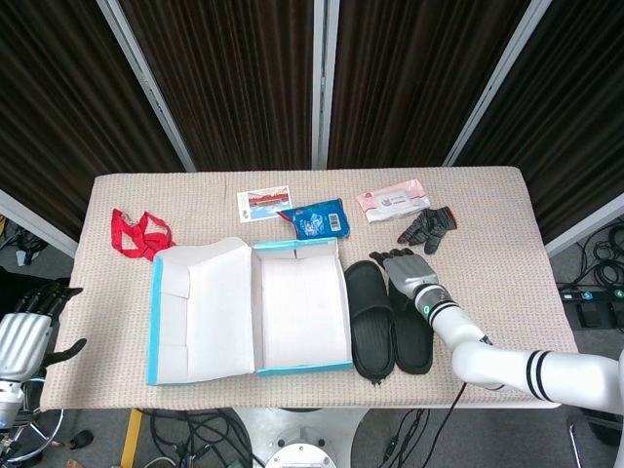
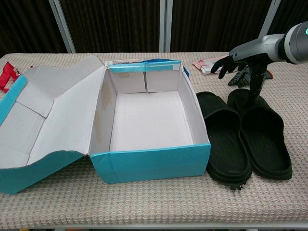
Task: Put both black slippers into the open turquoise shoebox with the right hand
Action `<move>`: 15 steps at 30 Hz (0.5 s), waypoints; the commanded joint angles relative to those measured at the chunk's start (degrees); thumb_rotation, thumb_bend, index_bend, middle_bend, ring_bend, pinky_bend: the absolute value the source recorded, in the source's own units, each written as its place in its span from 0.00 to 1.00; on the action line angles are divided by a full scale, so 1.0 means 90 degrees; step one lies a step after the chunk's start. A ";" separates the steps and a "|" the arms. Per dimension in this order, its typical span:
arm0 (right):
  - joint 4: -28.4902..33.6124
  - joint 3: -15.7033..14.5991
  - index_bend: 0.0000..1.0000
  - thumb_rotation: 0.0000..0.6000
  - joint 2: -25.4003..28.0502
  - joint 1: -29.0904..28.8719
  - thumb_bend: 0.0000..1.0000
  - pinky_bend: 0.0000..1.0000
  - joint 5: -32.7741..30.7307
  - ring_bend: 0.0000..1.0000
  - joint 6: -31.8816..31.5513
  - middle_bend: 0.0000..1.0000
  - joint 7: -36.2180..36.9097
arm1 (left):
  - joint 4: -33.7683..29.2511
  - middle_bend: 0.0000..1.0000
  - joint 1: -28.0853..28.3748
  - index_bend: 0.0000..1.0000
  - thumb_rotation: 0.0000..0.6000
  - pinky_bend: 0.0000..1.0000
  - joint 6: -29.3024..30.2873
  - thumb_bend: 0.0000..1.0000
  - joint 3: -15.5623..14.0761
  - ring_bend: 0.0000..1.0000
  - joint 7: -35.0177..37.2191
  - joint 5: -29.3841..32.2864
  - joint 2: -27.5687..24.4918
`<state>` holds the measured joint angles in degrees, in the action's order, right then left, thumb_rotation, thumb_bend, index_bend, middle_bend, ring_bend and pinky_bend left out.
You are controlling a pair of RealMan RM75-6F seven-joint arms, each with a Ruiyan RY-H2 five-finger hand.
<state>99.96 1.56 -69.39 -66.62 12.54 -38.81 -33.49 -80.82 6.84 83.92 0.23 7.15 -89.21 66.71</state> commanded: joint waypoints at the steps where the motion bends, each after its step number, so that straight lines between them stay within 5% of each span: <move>1: -0.0168 -0.0071 0.00 1.00 -0.0206 -0.0077 0.00 0.00 -0.0021 0.00 -0.0045 0.10 0.0080 | 0.0048 0.23 -0.0001 0.20 1.00 0.19 -0.0019 0.18 -0.0006 0.13 0.0047 0.0023 0.0023; 15: -0.0568 -0.0187 0.00 1.00 -0.0799 -0.0222 0.00 0.00 0.0049 0.00 -0.0138 0.13 0.0464 | 0.0152 0.23 -0.0056 0.21 1.00 0.21 -0.0003 0.18 -0.0003 0.13 0.0209 0.0096 0.0083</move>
<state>94.90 -0.08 -76.53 -68.58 12.95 -40.03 -29.36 -79.46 6.34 83.95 0.21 8.94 -88.39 67.45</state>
